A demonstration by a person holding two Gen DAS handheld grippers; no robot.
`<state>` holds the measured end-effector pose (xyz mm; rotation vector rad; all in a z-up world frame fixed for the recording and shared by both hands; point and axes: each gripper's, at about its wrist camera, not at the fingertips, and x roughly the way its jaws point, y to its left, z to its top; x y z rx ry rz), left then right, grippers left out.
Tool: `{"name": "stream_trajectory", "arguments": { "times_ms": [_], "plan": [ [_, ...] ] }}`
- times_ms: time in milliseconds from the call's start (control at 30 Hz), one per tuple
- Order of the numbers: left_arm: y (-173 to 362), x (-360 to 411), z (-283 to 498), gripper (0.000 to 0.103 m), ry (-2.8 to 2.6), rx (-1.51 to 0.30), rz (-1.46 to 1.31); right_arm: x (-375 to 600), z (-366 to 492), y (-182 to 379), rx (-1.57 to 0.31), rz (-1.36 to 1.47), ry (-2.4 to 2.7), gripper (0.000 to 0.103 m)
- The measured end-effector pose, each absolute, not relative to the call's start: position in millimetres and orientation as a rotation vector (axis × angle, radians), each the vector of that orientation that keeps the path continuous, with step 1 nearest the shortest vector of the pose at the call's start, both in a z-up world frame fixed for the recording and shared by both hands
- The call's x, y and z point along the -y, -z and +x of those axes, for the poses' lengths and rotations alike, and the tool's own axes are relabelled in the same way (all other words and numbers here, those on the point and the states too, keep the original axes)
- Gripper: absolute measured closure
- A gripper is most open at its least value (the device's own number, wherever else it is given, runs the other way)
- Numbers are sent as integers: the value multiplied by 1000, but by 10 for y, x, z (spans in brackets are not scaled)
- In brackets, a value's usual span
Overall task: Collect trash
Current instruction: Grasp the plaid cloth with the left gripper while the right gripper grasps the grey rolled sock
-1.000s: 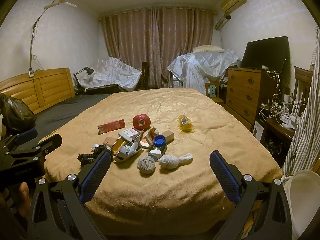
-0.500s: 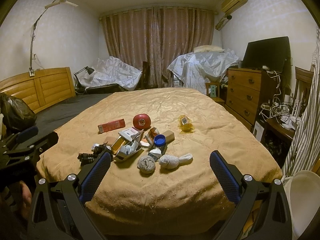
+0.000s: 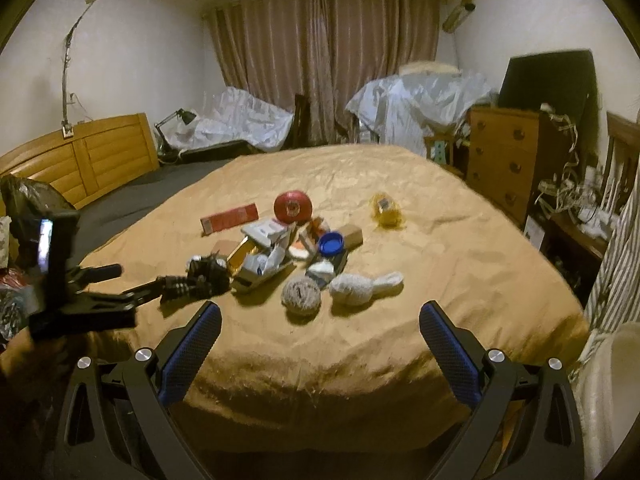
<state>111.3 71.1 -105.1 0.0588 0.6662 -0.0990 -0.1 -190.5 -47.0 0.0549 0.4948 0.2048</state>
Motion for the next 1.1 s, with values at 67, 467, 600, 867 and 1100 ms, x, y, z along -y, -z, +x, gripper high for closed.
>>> {"name": "stream_trajectory", "arguments": {
  "times_ms": [67,467,600,867,1100],
  "plan": [
    [1100,-734,1284,5,99,-684,73,1918,94,553,-527,72,-221,4],
    [1344,-572,1892,34,188,-782,98,2040,913,1069,-706,294,-367,33],
    [1455,-496,1970,34,195,-804,118,1867,1219,1150,-740,272,-406,37],
    [1608,-559,2059,57,185,-849,48,1418,1877,1372,-804,125,-379,37],
    [1629,-573,2027,66,182,-836,19,1190,2126,1518,-819,34,-339,54]
  ]
}}
